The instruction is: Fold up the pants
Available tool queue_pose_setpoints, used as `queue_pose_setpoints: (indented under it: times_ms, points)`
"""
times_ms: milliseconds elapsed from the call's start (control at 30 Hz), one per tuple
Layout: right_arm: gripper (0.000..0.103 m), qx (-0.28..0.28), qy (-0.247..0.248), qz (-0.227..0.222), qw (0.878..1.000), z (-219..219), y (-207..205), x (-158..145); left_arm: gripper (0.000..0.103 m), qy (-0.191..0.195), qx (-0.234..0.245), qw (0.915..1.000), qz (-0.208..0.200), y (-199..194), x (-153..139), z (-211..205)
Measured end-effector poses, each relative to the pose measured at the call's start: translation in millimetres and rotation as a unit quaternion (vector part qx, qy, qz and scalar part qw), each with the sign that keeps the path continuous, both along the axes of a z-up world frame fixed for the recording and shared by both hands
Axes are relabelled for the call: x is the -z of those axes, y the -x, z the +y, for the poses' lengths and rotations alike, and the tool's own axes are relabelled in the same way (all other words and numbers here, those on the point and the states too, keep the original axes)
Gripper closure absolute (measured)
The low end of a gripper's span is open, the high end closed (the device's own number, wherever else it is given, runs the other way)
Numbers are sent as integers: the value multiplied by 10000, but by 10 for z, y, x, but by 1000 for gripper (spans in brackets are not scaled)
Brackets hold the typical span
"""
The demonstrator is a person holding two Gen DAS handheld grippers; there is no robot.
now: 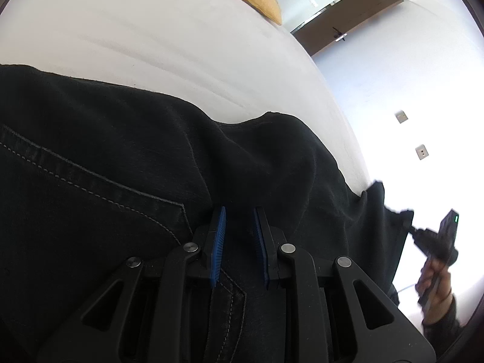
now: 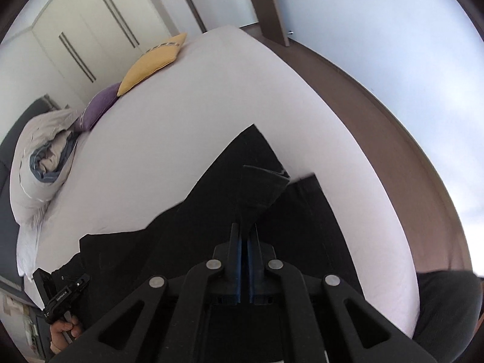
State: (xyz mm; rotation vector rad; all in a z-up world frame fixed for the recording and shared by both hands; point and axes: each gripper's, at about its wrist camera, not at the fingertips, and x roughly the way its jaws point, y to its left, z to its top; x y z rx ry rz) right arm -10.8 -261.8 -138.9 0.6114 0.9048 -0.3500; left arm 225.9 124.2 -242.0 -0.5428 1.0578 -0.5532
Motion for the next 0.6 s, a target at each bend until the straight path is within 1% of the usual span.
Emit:
queue_pose_setpoints:
  times_ms: [100, 200, 233, 300, 367, 400, 500, 567, 600]
  points:
    - [100, 287, -226, -61, 9993, -60, 346, 233, 83, -3, -62, 9999, 98, -45, -8, -10]
    - [100, 556, -523, -99, 9970, -121, 568, 416, 83, 41, -185, 9995, 234, -102, -17, -5]
    - [100, 588, -560, -96, 9966, -101, 598, 450, 83, 53, -243, 9993, 283, -123, -20, -4]
    - [100, 610, -583, -125, 9964, -60, 522, 475, 83, 97, -325, 9988, 347, -120, -17, 11]
    - [100, 627, -615, -168, 9960, -52, 570, 502, 83, 175, -449, 9979, 441, -123, -8, 30]
    - [100, 641, -654, -187, 9956, -33, 515, 459, 83, 191, -493, 9975, 477, -117, -5, 44]
    - [100, 659, -840, -197, 9941, -74, 690, 495, 83, 176, -604, 9964, 576, -136, -9, 37]
    - [101, 726, -1002, -123, 9922, -136, 816, 601, 83, 181, -655, 9957, 636, -145, -3, 61]
    - [102, 793, -1159, -123, 9900, -161, 877, 679, 83, 195, -673, 9954, 660, -152, 2, 64]
